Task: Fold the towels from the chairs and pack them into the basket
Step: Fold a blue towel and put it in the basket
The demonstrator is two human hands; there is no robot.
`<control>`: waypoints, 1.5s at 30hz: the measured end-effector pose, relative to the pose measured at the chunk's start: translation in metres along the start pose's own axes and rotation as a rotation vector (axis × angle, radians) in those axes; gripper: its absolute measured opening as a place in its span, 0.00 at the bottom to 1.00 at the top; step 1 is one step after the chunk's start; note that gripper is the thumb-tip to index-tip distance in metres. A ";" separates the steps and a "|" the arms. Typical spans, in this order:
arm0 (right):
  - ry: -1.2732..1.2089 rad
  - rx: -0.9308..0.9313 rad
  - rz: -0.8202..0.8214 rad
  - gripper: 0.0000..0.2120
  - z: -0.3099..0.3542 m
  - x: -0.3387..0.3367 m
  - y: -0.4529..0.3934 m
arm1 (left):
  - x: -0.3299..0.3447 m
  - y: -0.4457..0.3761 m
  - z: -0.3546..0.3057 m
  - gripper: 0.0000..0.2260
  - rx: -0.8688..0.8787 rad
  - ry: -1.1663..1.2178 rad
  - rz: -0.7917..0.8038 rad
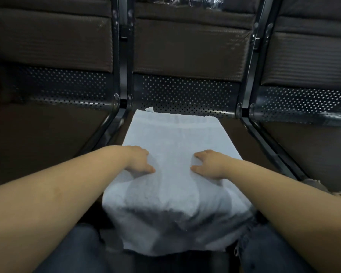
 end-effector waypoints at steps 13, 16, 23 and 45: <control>-0.207 0.443 -0.034 0.26 -0.091 -0.006 0.058 | 0.029 0.062 0.053 0.19 -0.329 0.424 -0.209; -0.303 0.483 0.063 0.18 -0.091 -0.002 0.064 | 0.030 0.064 0.048 0.19 -0.334 0.491 -0.213; -1.065 0.365 -0.009 0.11 -0.099 -0.006 0.066 | 0.017 0.073 0.041 0.09 -0.139 1.047 -0.385; -0.517 0.093 -0.193 0.03 -0.102 -0.029 0.097 | 0.008 0.119 0.054 0.03 0.041 0.328 -0.519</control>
Point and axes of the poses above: each hand's wrist, its own y-axis away from the middle knuckle, its own x-axis out of the palm, z = x × y, the point moved 4 cm from there along -y, towards the middle knuckle, and after that the axes turned 8 degrees about x, right-handed, at the moved point
